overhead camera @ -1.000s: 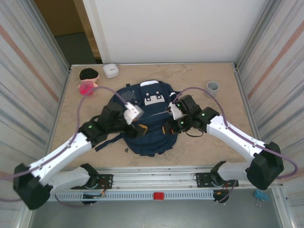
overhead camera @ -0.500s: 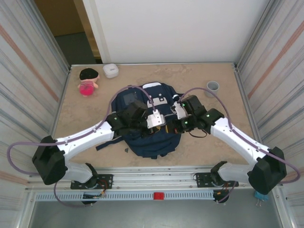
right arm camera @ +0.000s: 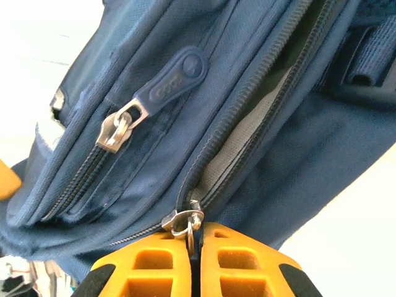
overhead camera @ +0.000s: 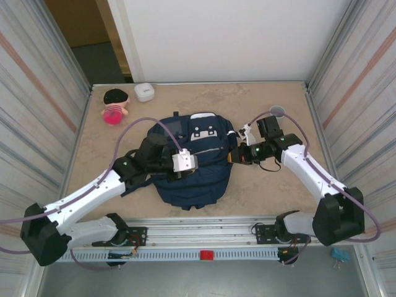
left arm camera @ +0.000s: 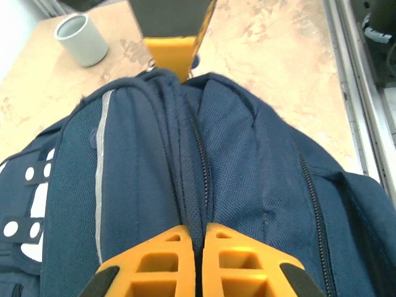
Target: Pack books, pencil case, and school supplies into a backpack
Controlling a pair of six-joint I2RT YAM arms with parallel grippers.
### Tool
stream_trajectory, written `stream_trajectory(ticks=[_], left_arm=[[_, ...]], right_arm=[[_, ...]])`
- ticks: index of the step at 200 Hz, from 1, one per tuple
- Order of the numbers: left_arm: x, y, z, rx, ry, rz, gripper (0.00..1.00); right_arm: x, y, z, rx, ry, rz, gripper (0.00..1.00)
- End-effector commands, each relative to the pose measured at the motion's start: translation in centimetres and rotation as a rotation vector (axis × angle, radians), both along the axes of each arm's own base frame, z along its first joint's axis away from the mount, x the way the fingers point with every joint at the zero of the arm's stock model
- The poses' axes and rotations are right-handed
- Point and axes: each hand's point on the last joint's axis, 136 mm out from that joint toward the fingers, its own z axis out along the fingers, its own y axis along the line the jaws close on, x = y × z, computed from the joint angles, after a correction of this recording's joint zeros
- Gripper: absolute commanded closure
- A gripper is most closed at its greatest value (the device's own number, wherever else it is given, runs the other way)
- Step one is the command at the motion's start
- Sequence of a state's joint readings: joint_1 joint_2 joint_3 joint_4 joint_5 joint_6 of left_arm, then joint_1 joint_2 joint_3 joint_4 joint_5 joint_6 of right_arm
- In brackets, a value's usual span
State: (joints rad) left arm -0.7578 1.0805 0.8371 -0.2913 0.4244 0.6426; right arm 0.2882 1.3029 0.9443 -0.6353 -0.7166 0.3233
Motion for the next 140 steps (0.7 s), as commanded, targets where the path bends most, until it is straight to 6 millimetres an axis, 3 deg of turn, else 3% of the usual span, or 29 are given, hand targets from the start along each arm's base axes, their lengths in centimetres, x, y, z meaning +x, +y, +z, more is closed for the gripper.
stream_trajectory(ticks=[1,38,58,80,102,119,140], left_arm=[[-3.8,1.3,2.2,-0.051,-0.003,-0.127,1.0],[-3.0,3.2,2.0,-0.01,-0.062,-0.048,1.0],[-1.8,4.3,1.4,-0.01,-0.062,0.024,1.0],[-0.4,5.1,-0.1,0.048,-0.066,0.095,1.0],[0.1,4.5,0.0,0.041,-0.03,0.111,0.74],[0.3,3.5,0.7,0.037,-0.011,0.134,0.46],[0.2,1.5,1.5,0.059,-0.023,0.168,0.27]], right_arm=[[6.8,-5.9,-2.9,-0.199,-0.091,-0.245,1.0],[10.0,-7.9,-4.0,-0.235,-0.081,-0.312,1.0],[9.7,-6.2,-2.5,-0.159,-0.122,-0.225,1.0],[7.8,-3.2,-0.3,-0.079,-0.179,-0.097,1.0],[4.8,-0.3,1.6,-0.028,-0.215,0.032,1.0],[2.5,1.5,2.8,0.002,-0.224,0.119,1.0],[0.3,2.7,3.3,0.008,-0.205,0.19,1.0]])
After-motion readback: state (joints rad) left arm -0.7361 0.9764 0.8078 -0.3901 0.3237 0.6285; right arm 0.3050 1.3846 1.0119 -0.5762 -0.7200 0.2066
